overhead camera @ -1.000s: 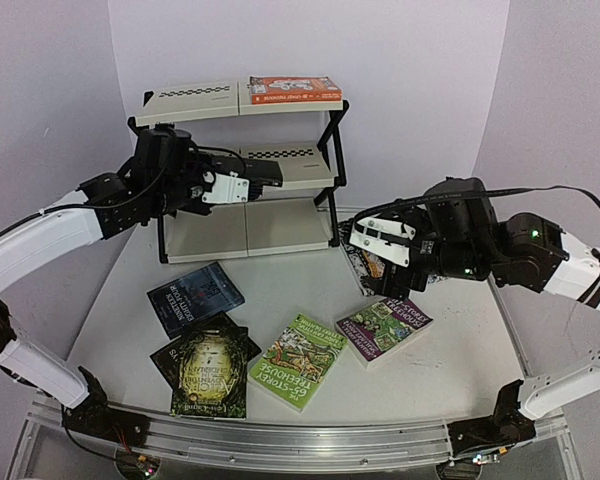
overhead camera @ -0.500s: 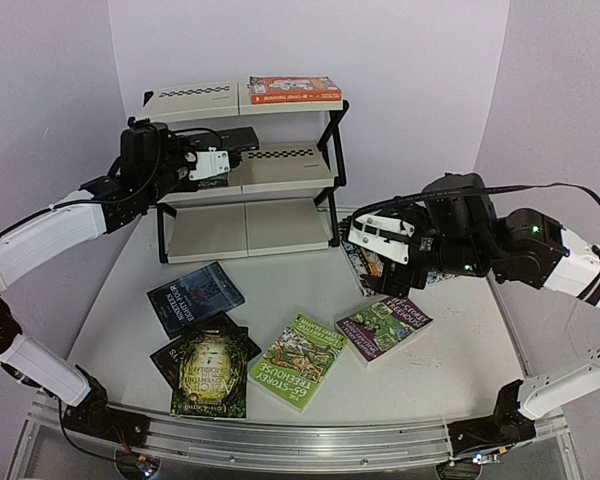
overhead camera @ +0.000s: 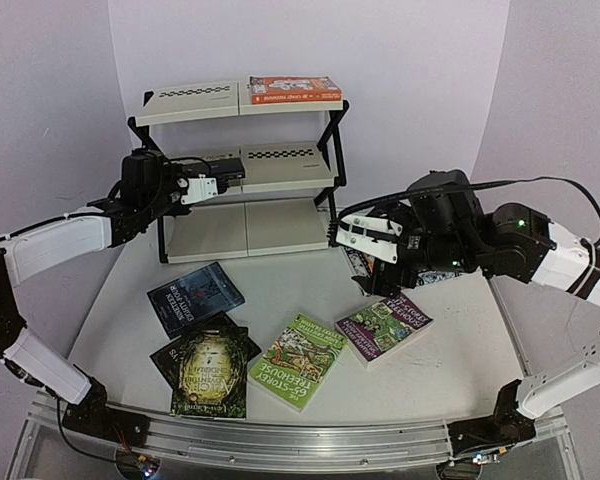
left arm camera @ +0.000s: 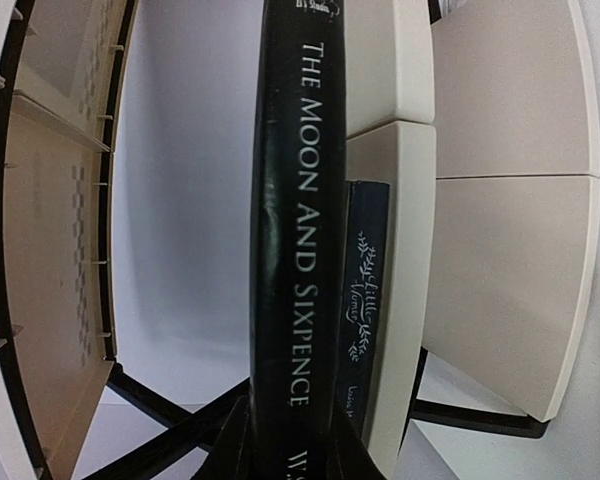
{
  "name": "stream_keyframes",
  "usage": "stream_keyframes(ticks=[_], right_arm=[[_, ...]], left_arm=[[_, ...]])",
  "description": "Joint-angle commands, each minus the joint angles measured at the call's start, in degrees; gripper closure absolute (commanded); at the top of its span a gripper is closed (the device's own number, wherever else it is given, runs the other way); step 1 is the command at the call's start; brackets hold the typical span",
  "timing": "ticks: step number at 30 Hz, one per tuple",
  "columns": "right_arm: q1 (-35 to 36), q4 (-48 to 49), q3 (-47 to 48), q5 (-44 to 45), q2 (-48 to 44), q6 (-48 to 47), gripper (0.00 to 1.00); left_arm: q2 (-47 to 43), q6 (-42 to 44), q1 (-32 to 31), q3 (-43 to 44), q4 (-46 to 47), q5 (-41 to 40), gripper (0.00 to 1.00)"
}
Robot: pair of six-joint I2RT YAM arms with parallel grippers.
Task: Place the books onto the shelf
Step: Place the book in the book pile on the shelf.
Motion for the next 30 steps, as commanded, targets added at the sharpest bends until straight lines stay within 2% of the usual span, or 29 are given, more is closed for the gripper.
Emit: stream_keyframes(ticks=[1, 8, 21, 26, 30], right_arm=[[0.03, -0.22, 2.81, -0.64, 0.26, 0.65, 0.02], [0.05, -0.31, 1.62, -0.31, -0.32, 1.29, 0.02], [0.01, -0.07, -0.99, 0.18, 0.13, 0.91, 0.02], [-0.02, 0.63, -1.07, -0.59, 0.92, 0.81, 0.02], [-0.24, 1.12, -1.07, -1.33, 1.48, 0.81, 0.02]], left_arm=[[-0.18, 0.8, 1.63, 1.01, 14.44, 2.4, 1.0], [1.87, 1.07, 4.56, -1.02, 19.33, 4.51, 1.0], [3.82, -2.75, 9.84, -3.02, 24.76, 17.08, 1.0], [5.49, 2.72, 10.0, -3.87, 24.62, 17.99, 1.0], [6.79, 3.84, 10.01, -3.31, 24.6, 13.9, 1.0]])
